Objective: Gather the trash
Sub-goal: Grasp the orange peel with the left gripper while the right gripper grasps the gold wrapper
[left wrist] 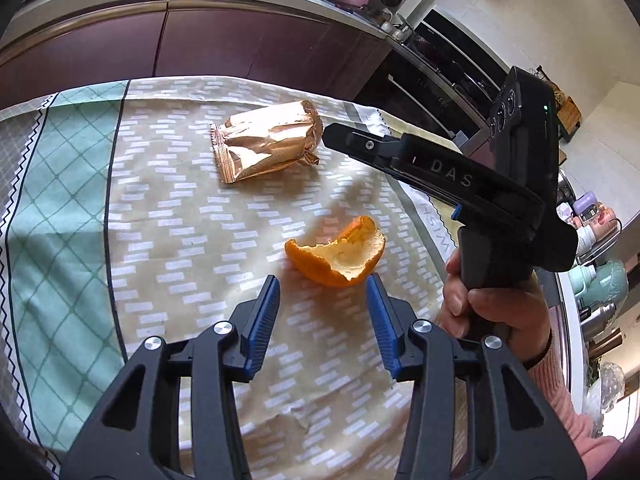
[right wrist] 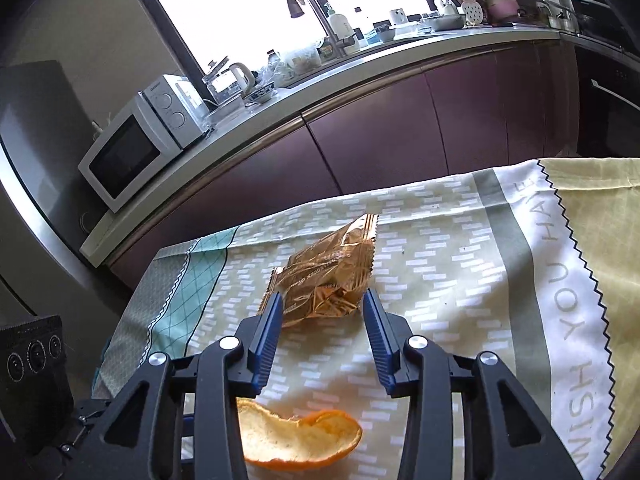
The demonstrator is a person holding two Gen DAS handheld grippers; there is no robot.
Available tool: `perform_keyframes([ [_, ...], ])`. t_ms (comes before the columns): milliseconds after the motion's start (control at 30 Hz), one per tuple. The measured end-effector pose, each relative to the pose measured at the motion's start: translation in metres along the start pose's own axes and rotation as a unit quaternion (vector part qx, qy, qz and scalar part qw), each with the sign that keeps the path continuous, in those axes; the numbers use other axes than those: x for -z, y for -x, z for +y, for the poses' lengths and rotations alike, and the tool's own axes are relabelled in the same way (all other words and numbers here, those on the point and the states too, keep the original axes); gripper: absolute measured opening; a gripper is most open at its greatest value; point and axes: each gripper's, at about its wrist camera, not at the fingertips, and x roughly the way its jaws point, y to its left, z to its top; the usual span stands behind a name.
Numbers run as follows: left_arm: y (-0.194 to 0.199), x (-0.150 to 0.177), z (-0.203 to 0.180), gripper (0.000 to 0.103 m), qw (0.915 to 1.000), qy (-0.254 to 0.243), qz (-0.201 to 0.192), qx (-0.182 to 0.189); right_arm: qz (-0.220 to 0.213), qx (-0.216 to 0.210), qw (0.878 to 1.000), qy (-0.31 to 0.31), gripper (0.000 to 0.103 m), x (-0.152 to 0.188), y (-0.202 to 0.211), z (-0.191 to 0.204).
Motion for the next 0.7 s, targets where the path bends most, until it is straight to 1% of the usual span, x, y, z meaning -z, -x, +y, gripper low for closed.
perform_keyframes([
  [133,-0.012,-0.006,0.001,0.044,0.9999,0.010,0.005,-0.007,0.006,0.002,1.000,-0.011,0.046,-0.009,-0.016,-0.007],
  [267,-0.017,-0.010,0.005,0.044,0.9998,0.018,0.010,-0.007,0.017,-0.005,1.000,-0.024,0.048,-0.014,-0.028,-0.014],
  [367,-0.020,-0.012,0.008,0.041,0.9996,0.026,0.013,0.000,0.024,-0.011,0.999,-0.026,0.048,-0.014,-0.033,-0.015],
  [400,-0.021,-0.013,0.010,0.036,0.9994,0.030,0.014,0.005,0.027,-0.015,0.999,-0.028,0.048,-0.014,-0.035,-0.015],
  [467,-0.023,-0.015,0.011,0.032,0.9993,0.035,0.014,0.009,0.033,-0.015,0.999,-0.028,0.045,-0.012,-0.038,-0.016],
  [500,-0.023,-0.015,0.012,0.030,0.9992,0.037,0.014,0.009,0.034,-0.016,0.999,-0.028,0.043,-0.012,-0.039,-0.017],
  [533,-0.023,-0.015,0.013,0.028,0.9992,0.036,0.014,0.008,0.036,-0.019,0.999,-0.029,0.036,-0.011,-0.040,-0.018],
  [567,-0.023,-0.015,0.014,0.026,0.9992,0.036,0.014,0.007,0.038,-0.023,0.998,-0.031,0.036,-0.010,-0.040,-0.018],
  [600,-0.022,-0.014,0.014,0.016,0.9993,0.035,0.012,0.002,0.037,-0.023,0.999,-0.031,0.036,-0.010,-0.040,-0.018],
  [633,-0.021,-0.013,0.015,0.011,0.9993,0.034,0.015,0.002,0.037,-0.023,0.999,-0.030,0.035,-0.009,-0.039,-0.018],
  [700,-0.022,-0.011,0.016,0.008,0.9991,0.037,0.018,0.005,0.034,-0.023,0.999,-0.030,0.034,-0.008,-0.036,-0.018],
])
